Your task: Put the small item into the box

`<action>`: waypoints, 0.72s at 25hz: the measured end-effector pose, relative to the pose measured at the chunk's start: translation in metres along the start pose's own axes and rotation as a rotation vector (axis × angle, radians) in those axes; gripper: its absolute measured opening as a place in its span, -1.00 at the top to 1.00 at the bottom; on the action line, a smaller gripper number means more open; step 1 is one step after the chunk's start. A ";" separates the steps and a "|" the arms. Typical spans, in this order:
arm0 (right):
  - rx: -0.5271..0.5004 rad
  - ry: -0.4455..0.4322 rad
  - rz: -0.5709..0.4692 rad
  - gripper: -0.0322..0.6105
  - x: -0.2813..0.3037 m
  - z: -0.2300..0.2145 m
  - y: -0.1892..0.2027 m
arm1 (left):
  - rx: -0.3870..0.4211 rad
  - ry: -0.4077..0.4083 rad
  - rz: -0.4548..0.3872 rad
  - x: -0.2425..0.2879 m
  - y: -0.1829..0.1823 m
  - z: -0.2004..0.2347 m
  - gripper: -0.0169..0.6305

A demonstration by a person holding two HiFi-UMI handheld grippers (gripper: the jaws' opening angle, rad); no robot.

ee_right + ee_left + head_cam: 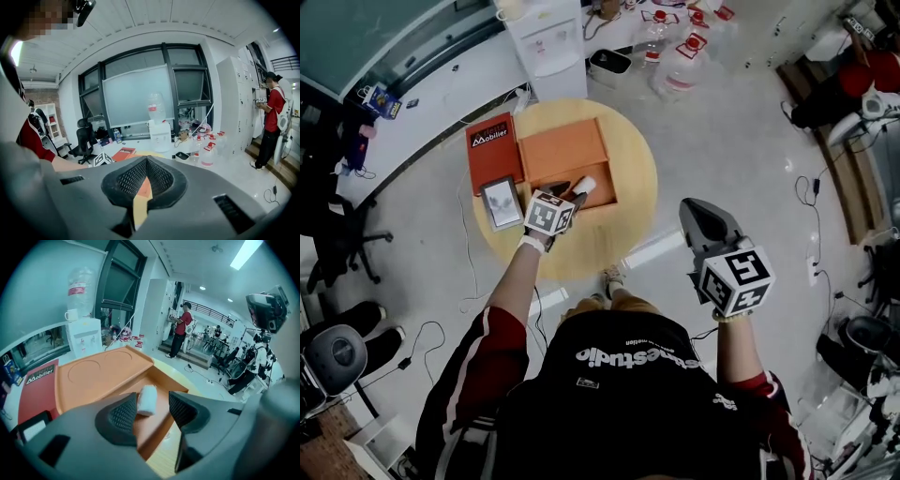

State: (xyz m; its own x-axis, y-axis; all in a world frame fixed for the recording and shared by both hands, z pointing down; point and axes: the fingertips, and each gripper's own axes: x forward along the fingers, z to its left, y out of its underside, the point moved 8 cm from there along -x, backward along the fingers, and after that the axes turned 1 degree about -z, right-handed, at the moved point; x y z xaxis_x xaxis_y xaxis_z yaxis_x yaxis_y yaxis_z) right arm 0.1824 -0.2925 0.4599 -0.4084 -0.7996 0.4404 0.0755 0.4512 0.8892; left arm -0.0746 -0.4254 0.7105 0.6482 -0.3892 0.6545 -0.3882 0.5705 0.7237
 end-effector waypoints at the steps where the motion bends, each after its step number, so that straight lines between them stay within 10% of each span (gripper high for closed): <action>1: -0.001 -0.004 -0.003 0.82 -0.003 0.004 0.000 | -0.006 -0.003 -0.007 -0.005 0.002 -0.002 0.25; 18: -0.045 0.038 -0.100 0.82 -0.073 0.053 -0.009 | -0.002 -0.022 -0.171 -0.097 0.006 -0.065 0.25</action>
State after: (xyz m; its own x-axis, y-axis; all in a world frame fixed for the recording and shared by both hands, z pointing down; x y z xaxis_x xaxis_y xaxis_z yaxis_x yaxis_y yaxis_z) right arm 0.1633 -0.2174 0.4135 -0.3815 -0.8542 0.3532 0.0771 0.3514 0.9330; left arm -0.0973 -0.3375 0.6375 0.6901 -0.4968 0.5262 -0.2722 0.4955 0.8248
